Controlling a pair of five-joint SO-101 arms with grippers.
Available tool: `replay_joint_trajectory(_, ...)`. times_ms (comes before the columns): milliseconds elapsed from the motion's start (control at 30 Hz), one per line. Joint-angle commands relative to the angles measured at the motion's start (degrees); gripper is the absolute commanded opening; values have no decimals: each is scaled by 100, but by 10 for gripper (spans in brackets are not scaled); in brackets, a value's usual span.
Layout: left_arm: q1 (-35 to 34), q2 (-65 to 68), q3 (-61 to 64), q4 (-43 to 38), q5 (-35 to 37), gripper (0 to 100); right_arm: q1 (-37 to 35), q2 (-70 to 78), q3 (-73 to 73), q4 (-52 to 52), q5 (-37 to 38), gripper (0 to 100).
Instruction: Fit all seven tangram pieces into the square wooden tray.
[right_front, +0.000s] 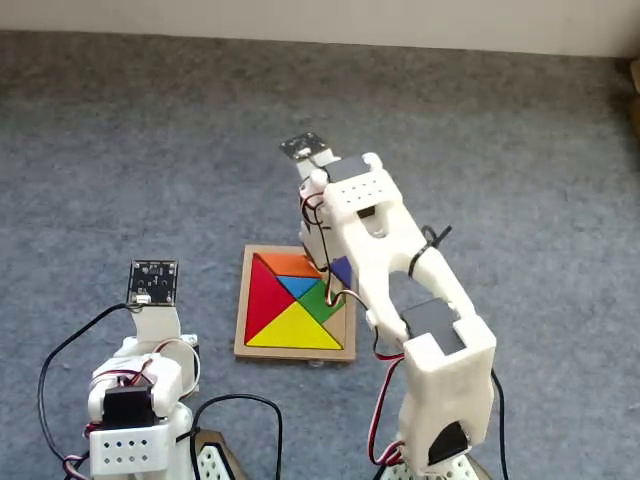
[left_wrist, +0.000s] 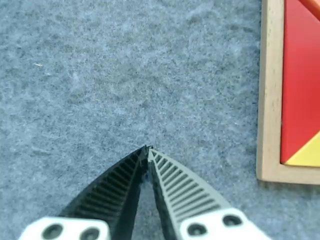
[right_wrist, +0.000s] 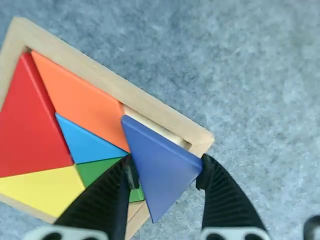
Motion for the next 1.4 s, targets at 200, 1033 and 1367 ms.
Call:
replay_joint_trajectory(200, -4, -180, 110, 35, -44, 14, -233, 4, -31, -31, -70, 172)
replay_joint_trajectory(1033, -4, -180, 110, 35, -44, 14, -347, 22, -48, -75, -484, 103)
replay_joint_trajectory(1367, -4, -180, 110, 35, -44, 14, -198, 48, -48, -382, -475, 36)
